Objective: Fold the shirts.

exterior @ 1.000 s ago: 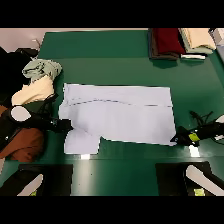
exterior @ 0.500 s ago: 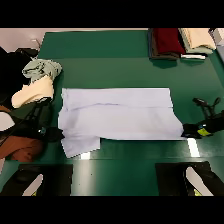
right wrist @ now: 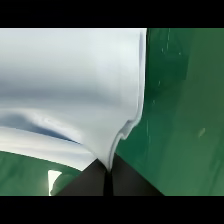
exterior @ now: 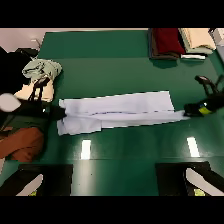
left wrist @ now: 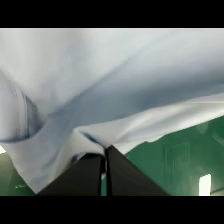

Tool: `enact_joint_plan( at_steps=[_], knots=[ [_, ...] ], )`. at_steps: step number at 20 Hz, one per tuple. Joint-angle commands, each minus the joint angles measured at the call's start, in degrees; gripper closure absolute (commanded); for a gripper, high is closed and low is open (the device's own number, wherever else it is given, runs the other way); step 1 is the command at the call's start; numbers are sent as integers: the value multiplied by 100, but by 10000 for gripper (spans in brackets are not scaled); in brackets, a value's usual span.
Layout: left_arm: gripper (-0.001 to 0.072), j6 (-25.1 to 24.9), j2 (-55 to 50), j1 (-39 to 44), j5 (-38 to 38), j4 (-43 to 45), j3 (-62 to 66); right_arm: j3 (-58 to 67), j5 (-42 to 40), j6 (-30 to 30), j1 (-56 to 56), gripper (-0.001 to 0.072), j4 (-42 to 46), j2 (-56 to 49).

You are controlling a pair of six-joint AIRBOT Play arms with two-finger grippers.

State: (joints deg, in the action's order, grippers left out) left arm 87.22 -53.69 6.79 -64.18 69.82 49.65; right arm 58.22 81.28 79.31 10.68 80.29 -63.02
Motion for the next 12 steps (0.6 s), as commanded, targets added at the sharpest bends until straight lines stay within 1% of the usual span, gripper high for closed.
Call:
enact_joint_plan(
  at_steps=[1,3,5,6,7,8,9,10,11,12],
  knots=[
    [680,-68,-1191,-17,595,229,796,894,-302,83,-323,698,-293,-1204],
    [680,-63,-1600,-17,723,247,1075,1252,-479,81,-319,697,-787,-1685],
    [678,-68,-1762,-17,807,271,1137,1565,-636,57,-256,687,-1167,-2044],
    [618,-68,-1759,-17,826,323,1139,1711,-688,-39,-173,488,-1397,-2184],
    [295,-61,-1755,-17,809,380,1182,1847,-702,-120,-55,288,-1626,-2299],
    [131,-13,-1746,-17,758,400,1239,1939,-669,-264,87,258,-1827,-2374],
    [182,-20,-1742,-17,649,396,1311,1952,-601,-457,271,258,-1996,-2400],
    [267,-22,-1742,-17,531,396,1390,1912,-509,-601,442,257,-2074,-2400],
    [373,-22,-1742,-15,466,387,1425,1827,-378,-719,667,241,-2079,-2393],
    [498,-24,-1742,-15,420,291,1427,1690,-271,-802,881,173,-2079,-2396]
  ],
)
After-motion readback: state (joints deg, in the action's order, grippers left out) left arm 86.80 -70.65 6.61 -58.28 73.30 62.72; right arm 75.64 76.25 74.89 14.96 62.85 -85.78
